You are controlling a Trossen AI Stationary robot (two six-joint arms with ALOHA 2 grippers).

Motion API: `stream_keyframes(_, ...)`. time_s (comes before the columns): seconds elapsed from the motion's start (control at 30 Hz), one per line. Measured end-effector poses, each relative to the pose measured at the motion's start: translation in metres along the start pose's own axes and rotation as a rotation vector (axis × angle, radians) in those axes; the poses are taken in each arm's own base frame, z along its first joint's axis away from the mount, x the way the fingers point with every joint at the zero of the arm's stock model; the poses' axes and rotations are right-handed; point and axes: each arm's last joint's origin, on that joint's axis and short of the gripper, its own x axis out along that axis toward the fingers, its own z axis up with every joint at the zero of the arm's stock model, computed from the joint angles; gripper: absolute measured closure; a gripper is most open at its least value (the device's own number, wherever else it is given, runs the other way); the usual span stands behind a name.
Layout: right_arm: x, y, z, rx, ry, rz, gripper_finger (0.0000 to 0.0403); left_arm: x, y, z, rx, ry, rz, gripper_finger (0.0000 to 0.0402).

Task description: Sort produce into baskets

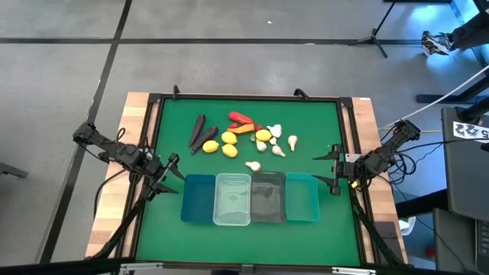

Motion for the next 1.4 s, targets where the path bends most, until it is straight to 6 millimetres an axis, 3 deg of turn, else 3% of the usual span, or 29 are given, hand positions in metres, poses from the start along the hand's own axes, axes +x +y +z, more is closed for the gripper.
stream_keyframes(0.3,0.000,0.000,0.001,0.040,-0.005,0.004,0.0123,0.000,0.000,0.000,0.081,-0.002,0.012,0.0164)
stream_keyframes(0.5,0.000,0.000,0.004,0.332,-0.045,0.055,0.0123,0.000,0.001,0.000,0.088,-0.002,0.014,0.0164)
stream_keyframes(0.63,0.000,-0.002,0.010,0.606,-0.086,0.058,0.0123,0.000,0.000,0.006,-0.115,-0.062,0.004,0.0164)
stream_keyframes(0.73,-0.001,-0.005,0.016,0.764,-0.149,0.046,0.0123,-0.001,0.001,0.012,-0.126,-0.138,0.047,0.0164)
stream_keyframes(1.2,-0.003,-0.017,0.016,0.782,-0.142,-0.333,0.0123,-0.006,0.004,0.033,0.152,-0.348,0.188,0.0164)
stream_keyframes(1.4,-0.011,-0.035,0.049,0.669,-0.169,-0.399,0.0123,-0.011,0.003,0.045,0.168,-0.483,0.188,0.0164)
